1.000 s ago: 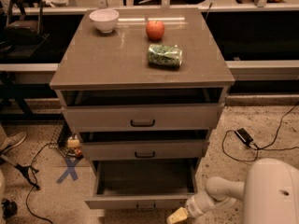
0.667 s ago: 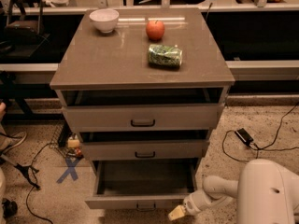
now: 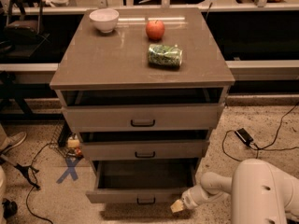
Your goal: Close bottom drawer
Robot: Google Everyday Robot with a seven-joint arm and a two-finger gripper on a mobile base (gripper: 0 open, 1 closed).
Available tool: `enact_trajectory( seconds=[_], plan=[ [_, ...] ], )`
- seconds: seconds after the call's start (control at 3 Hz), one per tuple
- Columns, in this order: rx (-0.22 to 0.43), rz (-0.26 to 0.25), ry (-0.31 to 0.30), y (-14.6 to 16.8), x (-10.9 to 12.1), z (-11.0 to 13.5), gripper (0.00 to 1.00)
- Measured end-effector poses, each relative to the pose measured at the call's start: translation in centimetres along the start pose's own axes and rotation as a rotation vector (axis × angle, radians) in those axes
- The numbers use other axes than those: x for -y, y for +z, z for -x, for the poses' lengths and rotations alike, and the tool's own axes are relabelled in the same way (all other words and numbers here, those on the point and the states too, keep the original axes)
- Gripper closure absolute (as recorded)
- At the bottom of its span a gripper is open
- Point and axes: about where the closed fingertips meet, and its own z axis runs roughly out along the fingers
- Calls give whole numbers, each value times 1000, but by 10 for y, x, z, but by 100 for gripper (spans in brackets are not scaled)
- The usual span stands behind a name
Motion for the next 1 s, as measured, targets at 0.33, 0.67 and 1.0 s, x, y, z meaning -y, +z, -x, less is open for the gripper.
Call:
enact_trajectory(
  seconds=[0.33,0.67,1.0],
  plan=[
    [-1,1,0,1,0,0,100],
    [-1,1,0,1,0,0,100],
    [33,-74,22,0,16,9,100]
  ],
)
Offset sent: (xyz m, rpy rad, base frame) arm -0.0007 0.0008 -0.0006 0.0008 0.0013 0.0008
